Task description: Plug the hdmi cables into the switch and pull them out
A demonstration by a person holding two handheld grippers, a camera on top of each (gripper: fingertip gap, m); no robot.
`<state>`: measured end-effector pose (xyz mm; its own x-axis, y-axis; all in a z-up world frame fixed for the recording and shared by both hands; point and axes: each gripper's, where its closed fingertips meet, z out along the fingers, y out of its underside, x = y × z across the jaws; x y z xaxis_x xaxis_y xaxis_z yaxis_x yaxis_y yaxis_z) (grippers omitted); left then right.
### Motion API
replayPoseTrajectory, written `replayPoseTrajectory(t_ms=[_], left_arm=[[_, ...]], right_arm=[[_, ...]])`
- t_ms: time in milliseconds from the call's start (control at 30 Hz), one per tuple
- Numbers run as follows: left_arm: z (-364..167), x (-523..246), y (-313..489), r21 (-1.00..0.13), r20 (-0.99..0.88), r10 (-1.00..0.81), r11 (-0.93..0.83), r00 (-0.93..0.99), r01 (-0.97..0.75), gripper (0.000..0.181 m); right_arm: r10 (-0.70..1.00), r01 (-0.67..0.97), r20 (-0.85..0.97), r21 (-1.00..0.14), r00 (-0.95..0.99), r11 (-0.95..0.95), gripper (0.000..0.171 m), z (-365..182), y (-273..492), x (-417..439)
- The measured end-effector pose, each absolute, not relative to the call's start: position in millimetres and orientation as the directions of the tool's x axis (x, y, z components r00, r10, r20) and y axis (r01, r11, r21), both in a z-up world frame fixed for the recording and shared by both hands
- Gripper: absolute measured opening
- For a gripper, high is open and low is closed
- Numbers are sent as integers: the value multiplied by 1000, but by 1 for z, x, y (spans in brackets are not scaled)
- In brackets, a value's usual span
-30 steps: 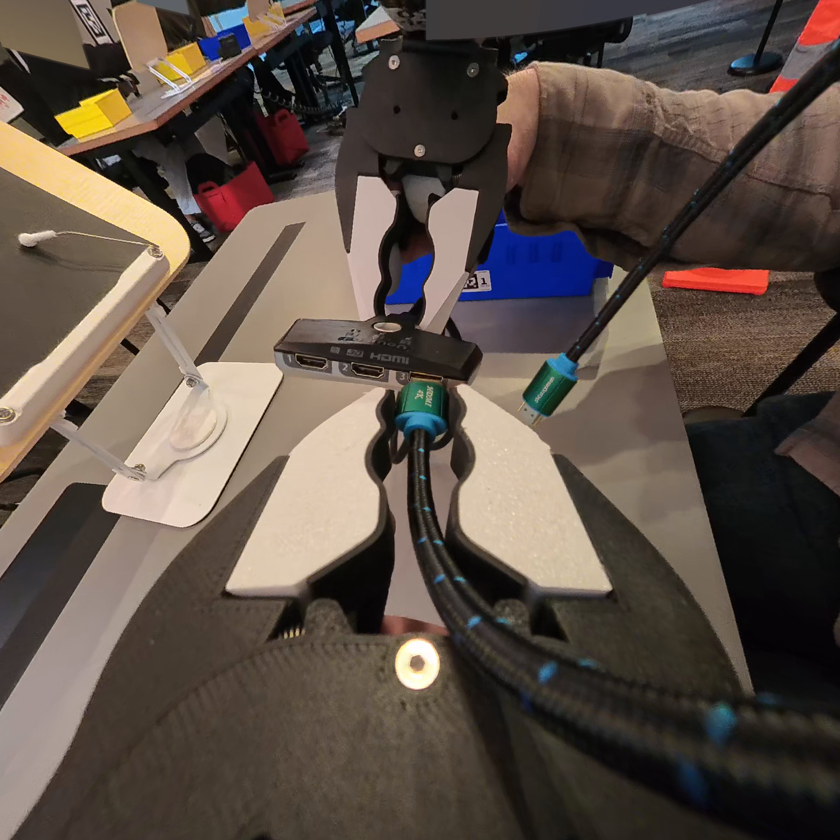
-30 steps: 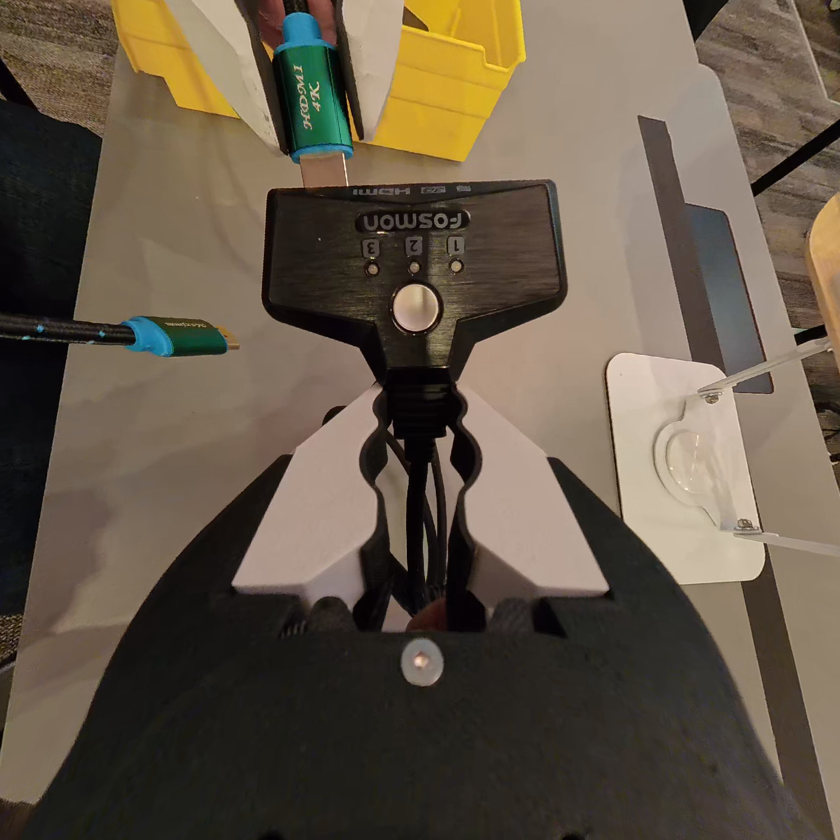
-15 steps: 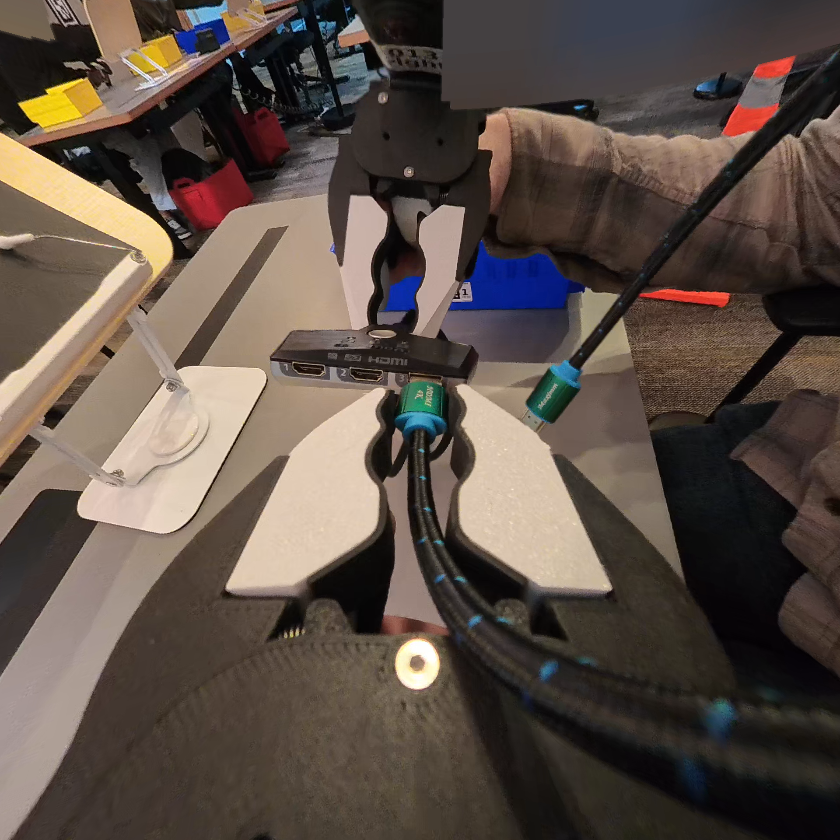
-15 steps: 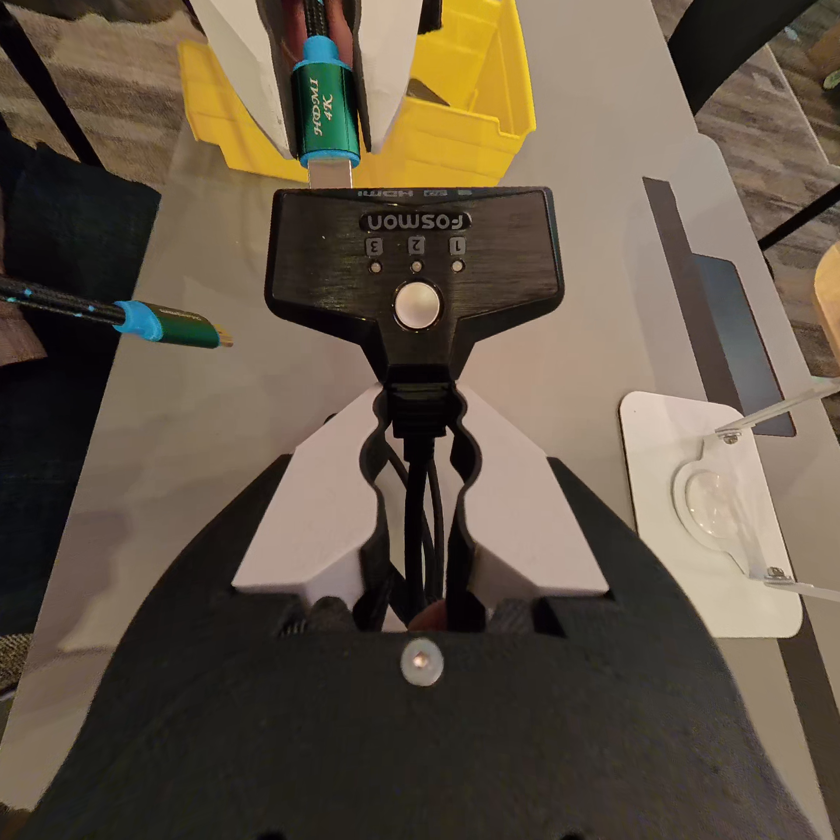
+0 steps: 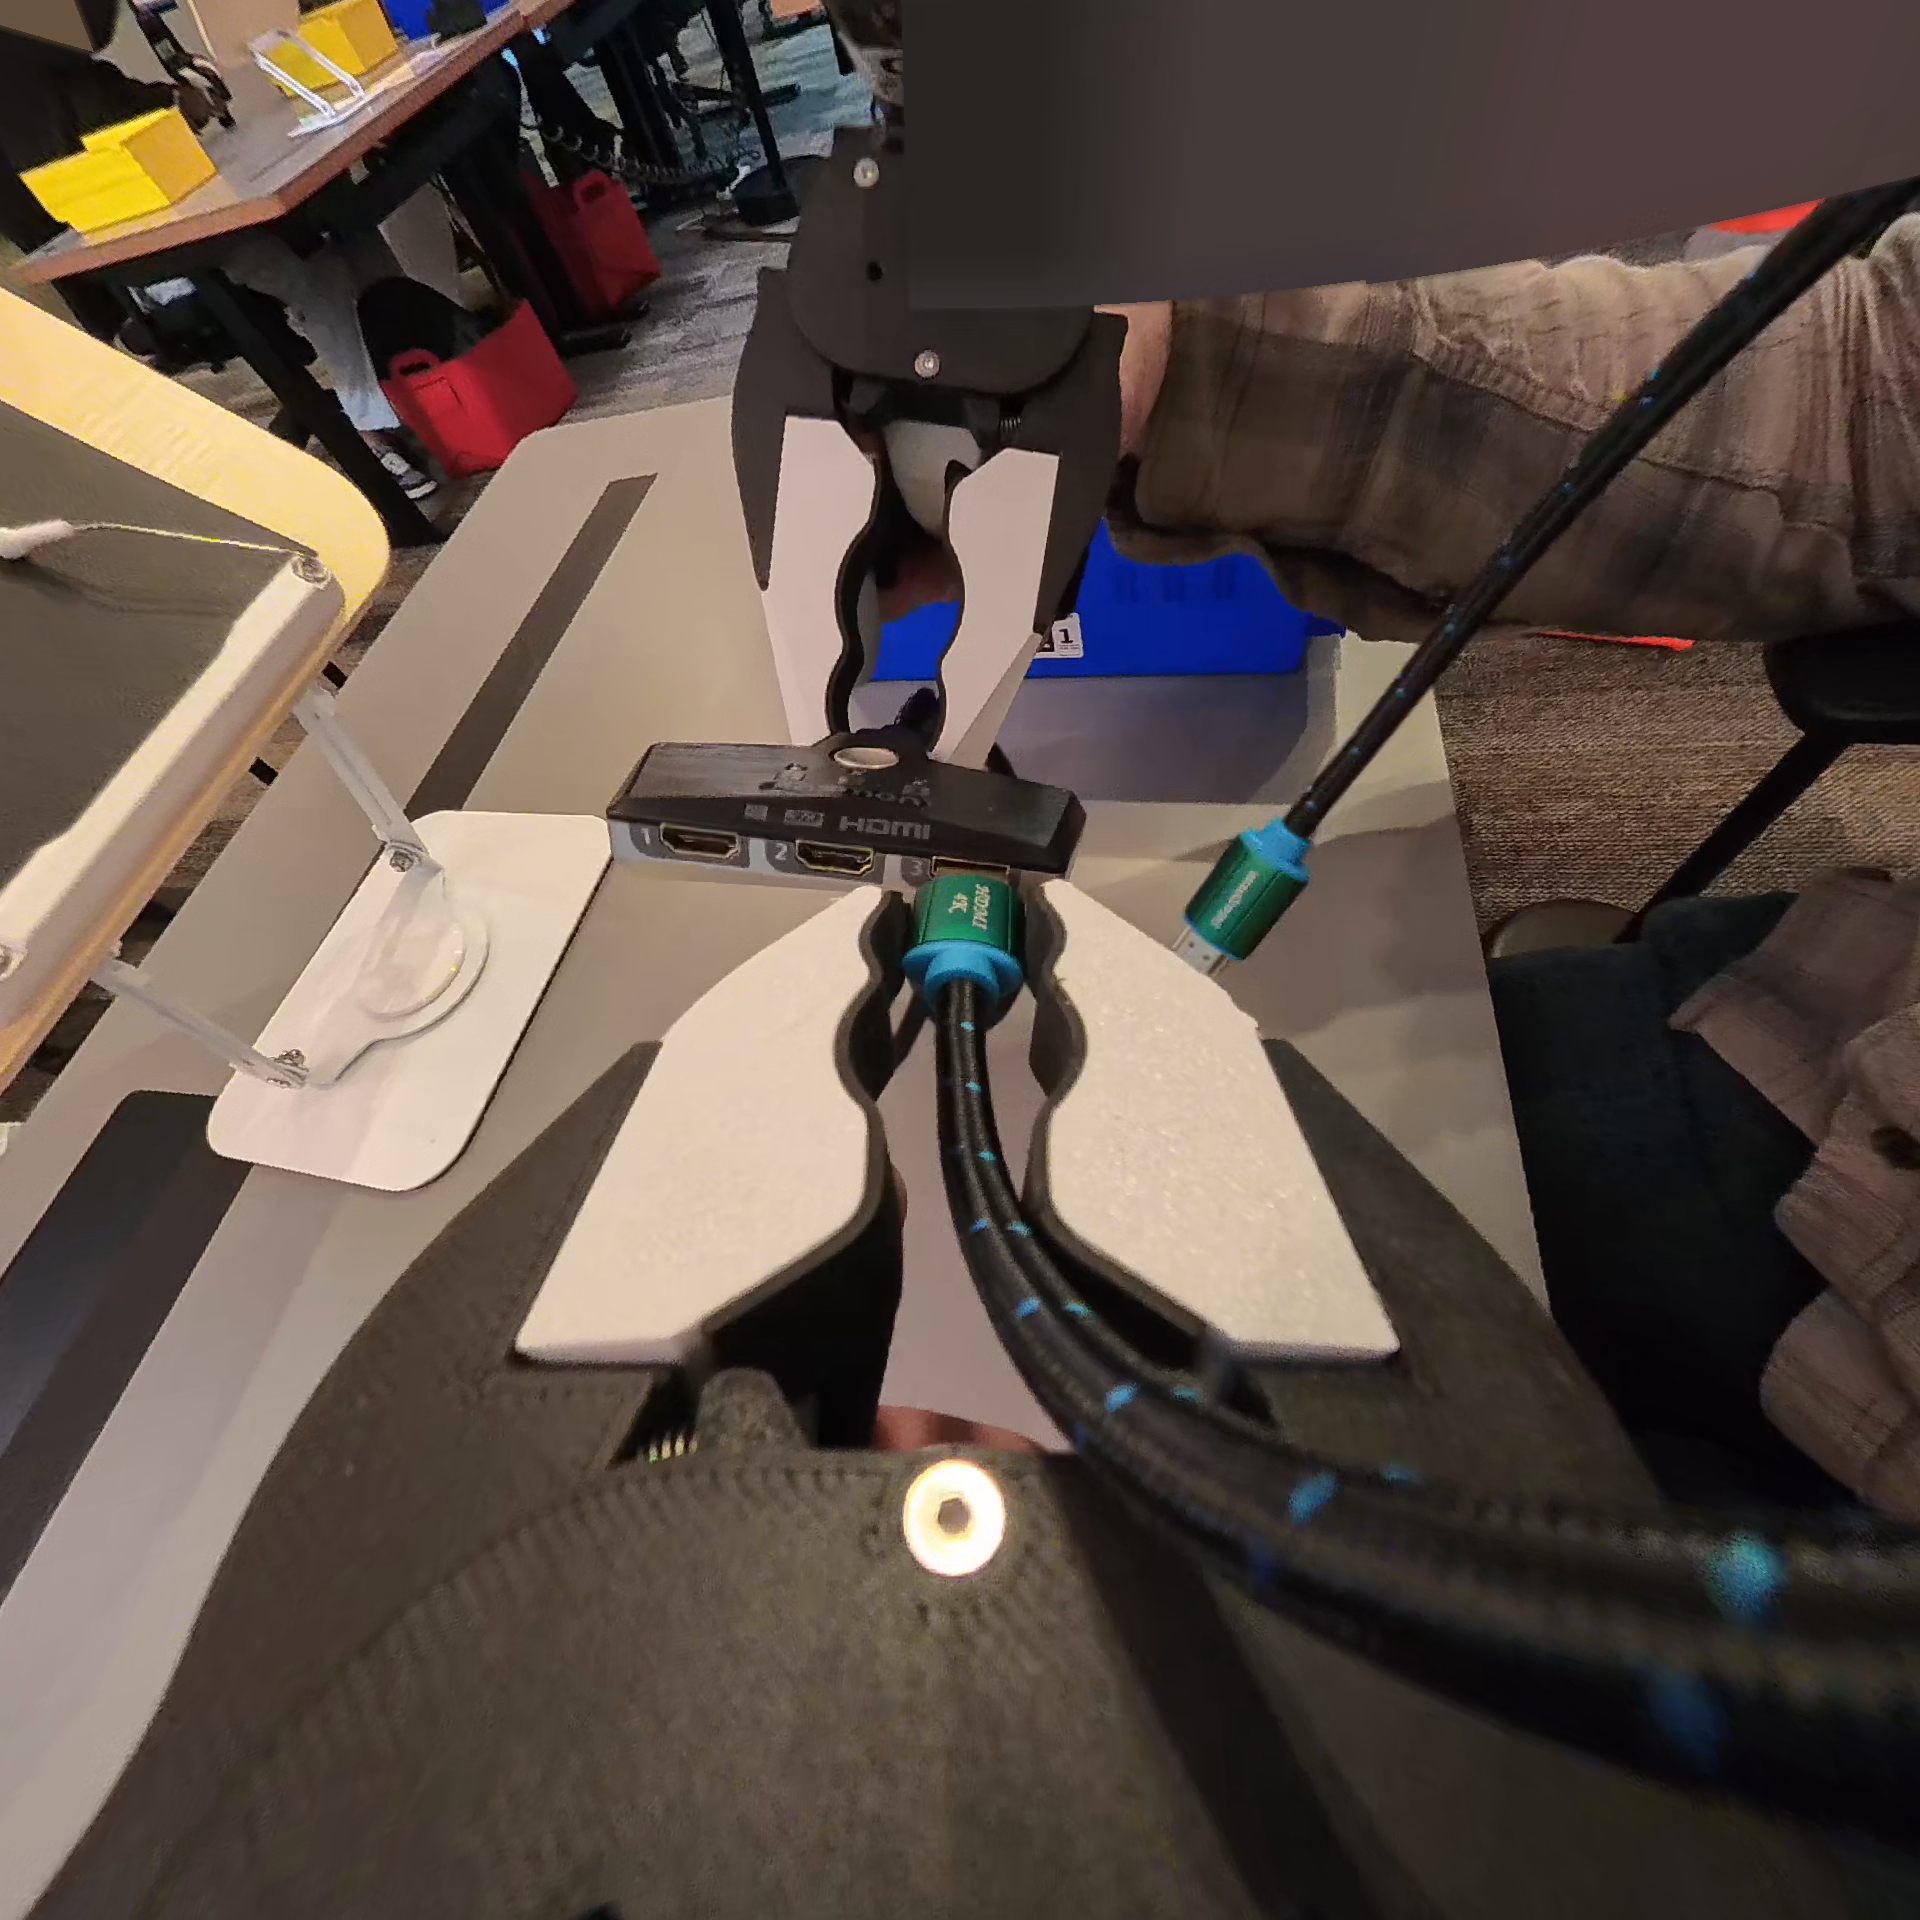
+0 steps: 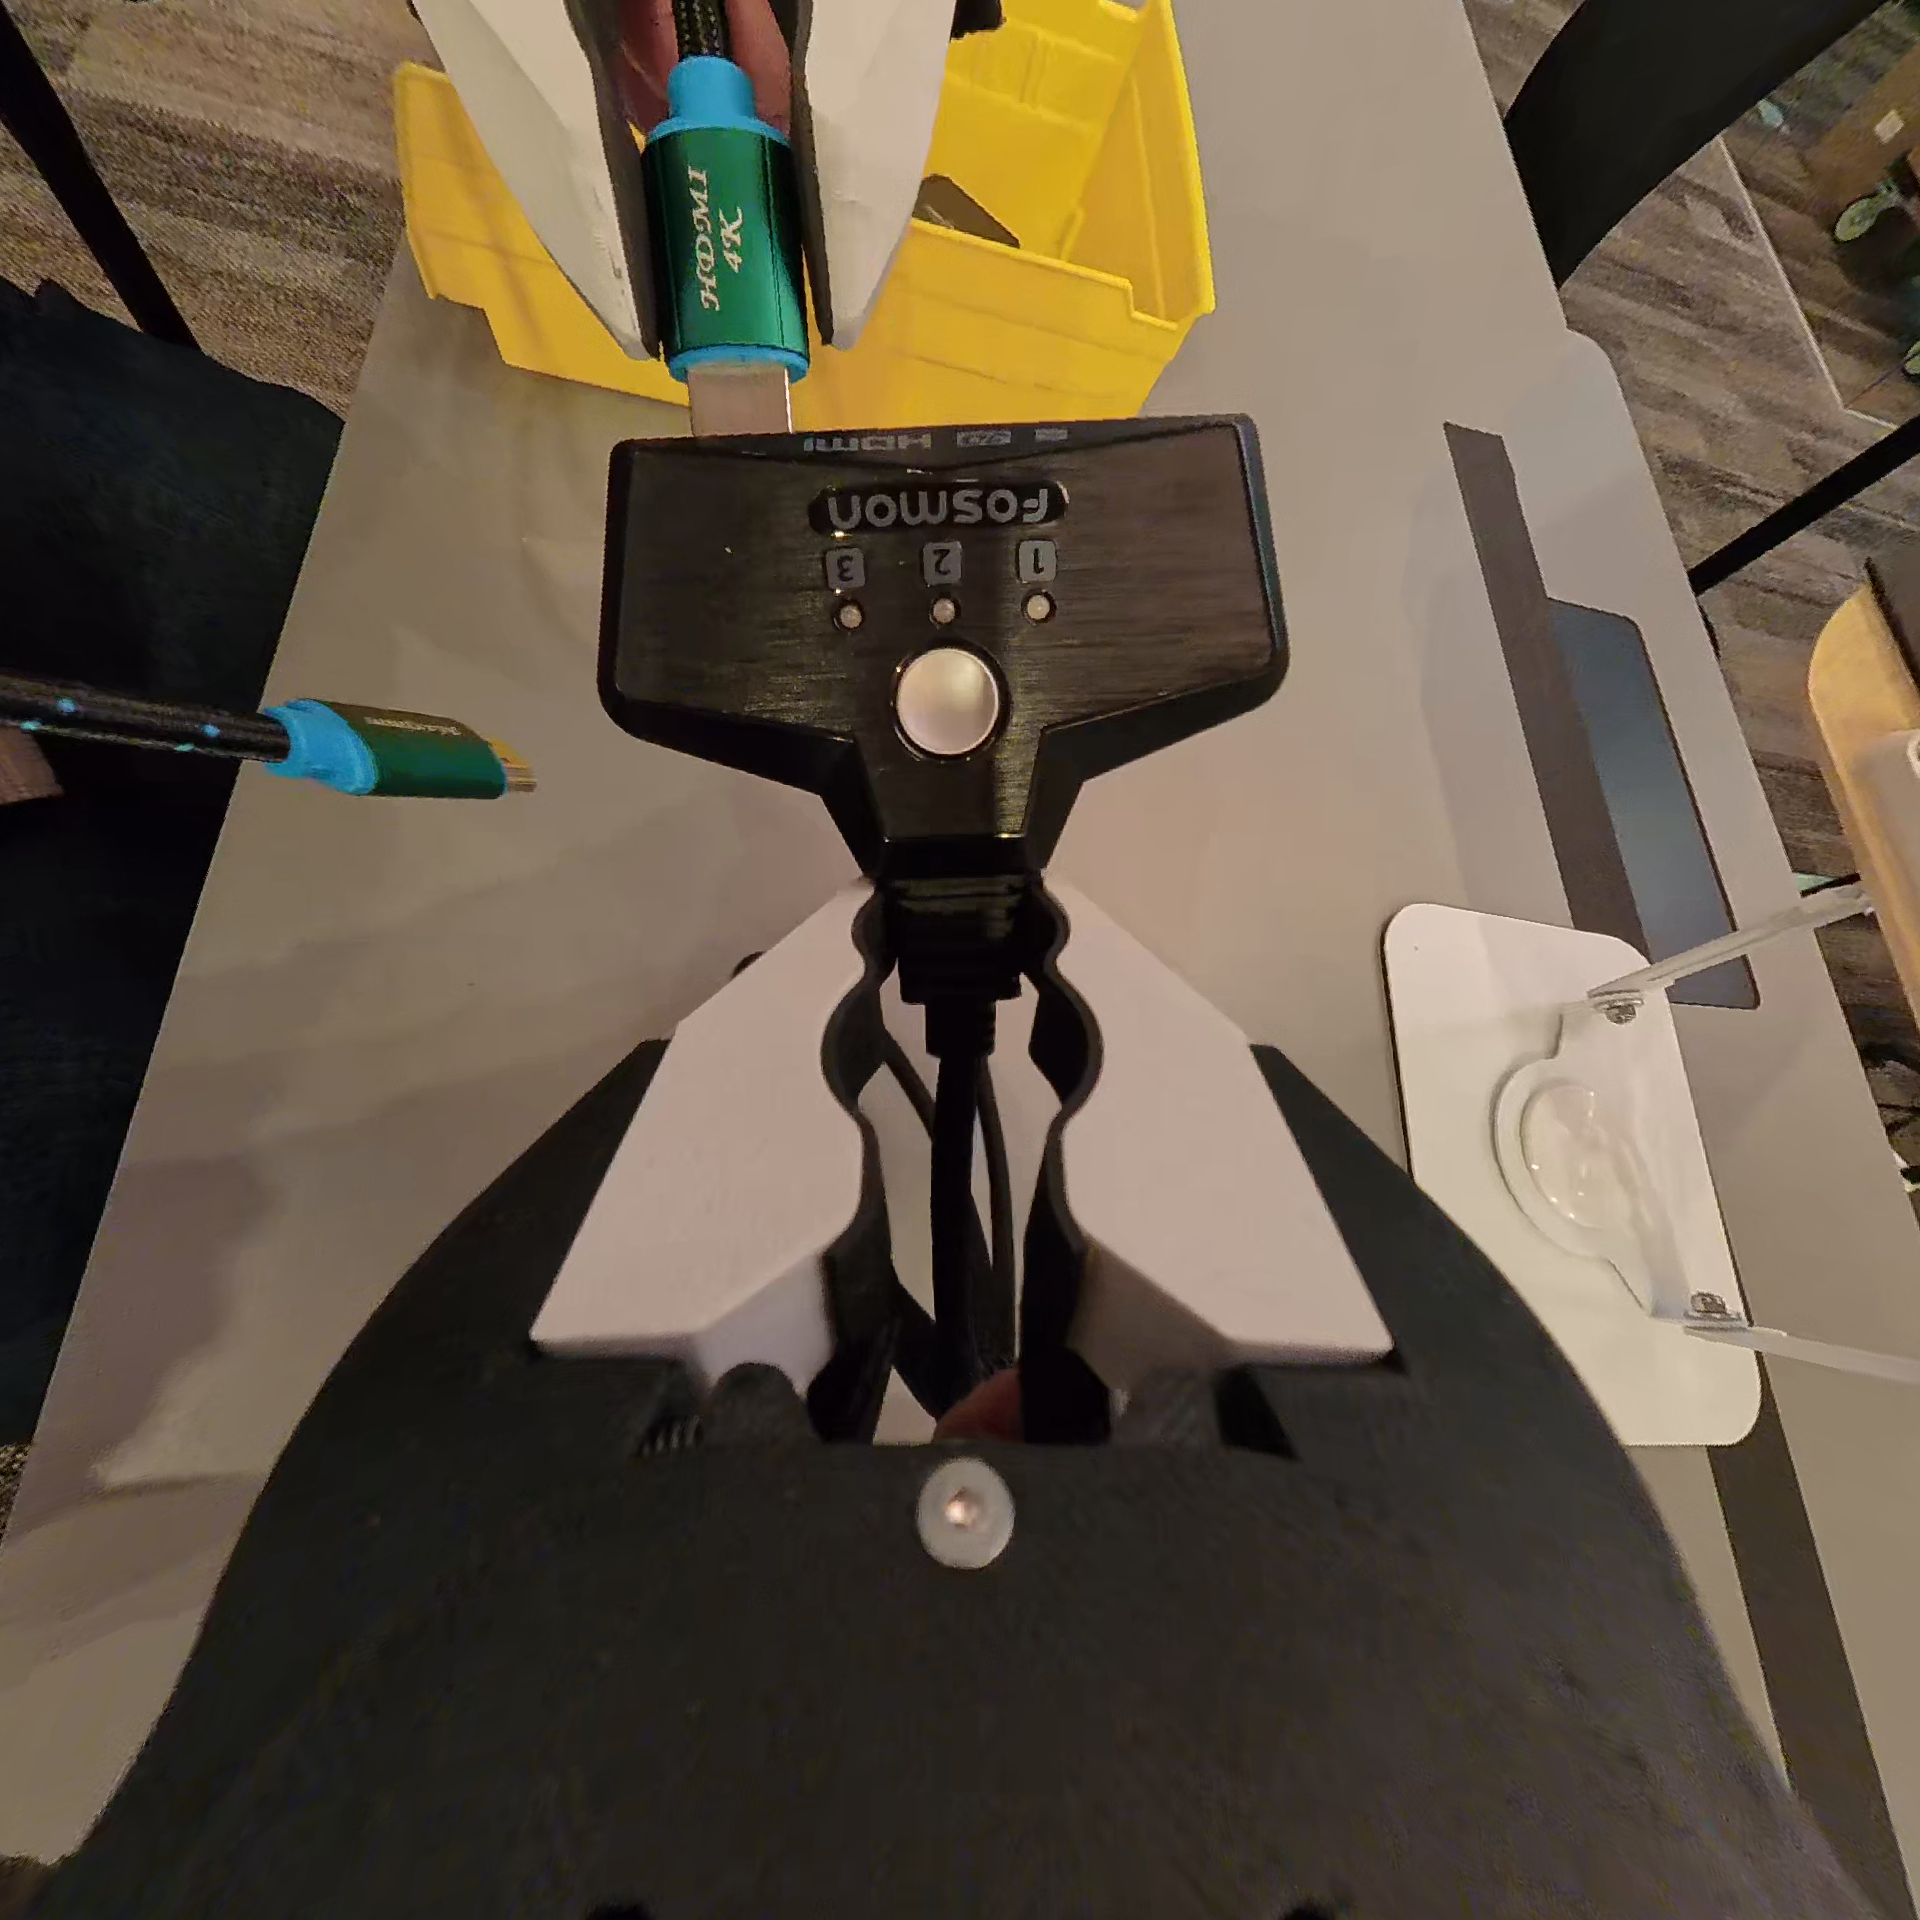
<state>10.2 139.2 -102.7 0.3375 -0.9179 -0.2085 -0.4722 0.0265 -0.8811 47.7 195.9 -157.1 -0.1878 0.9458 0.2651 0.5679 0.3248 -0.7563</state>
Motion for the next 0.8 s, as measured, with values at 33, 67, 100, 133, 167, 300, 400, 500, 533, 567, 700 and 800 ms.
replayPoseTrajectory(t_ms=[33,67,100,133,167,300,400,500,533,567,700,800], left_arm=[[-102,10,140,-880,-213,-916,29,340,-475,21],[-102,9,140,-875,-221,-914,32,340,-483,21],[-101,9,139,-872,-228,-913,36,340,-489,21],[-99,9,139,-869,-238,-909,42,342,-492,21],[-97,8,140,-866,-250,-903,47,349,-499,21],[-97,4,141,-840,-282,-890,48,359,-540,22],[-99,3,142,-825,-298,-884,49,361,-562,22],[-97,3,141,-830,-286,-886,39,366,-556,22],[-96,3,141,-834,-279,-888,35,366,-551,22],[-95,3,141,-836,-277,-888,34,368,-547,22],[-99,3,142,-824,-278,-887,23,368,-566,21],[-104,2,143,-809,-288,-886,22,363,-587,21]], right_arm=[[946,563,266,-759,-187,325,20,-156,196,47],[946,559,266,-763,-187,325,20,-156,196,47],[946,553,265,-767,-188,325,20,-155,195,47],[946,546,264,-773,-187,324,20,-154,195,46],[947,543,263,-776,-185,322,20,-153,195,46],[942,553,285,-763,-179,335,20,-150,195,45],[933,573,317,-739,-170,355,20,-148,197,46],[927,575,337,-731,-163,367,20,-144,197,47],[926,572,342,-732,-163,371,20,-143,197,46],[924,569,348,-732,-160,374,20,-142,197,46],[908,599,388,-694,-157,400,20,-142,200,47],[897,632,412,-655,-161,414,20,-142,200,49]])
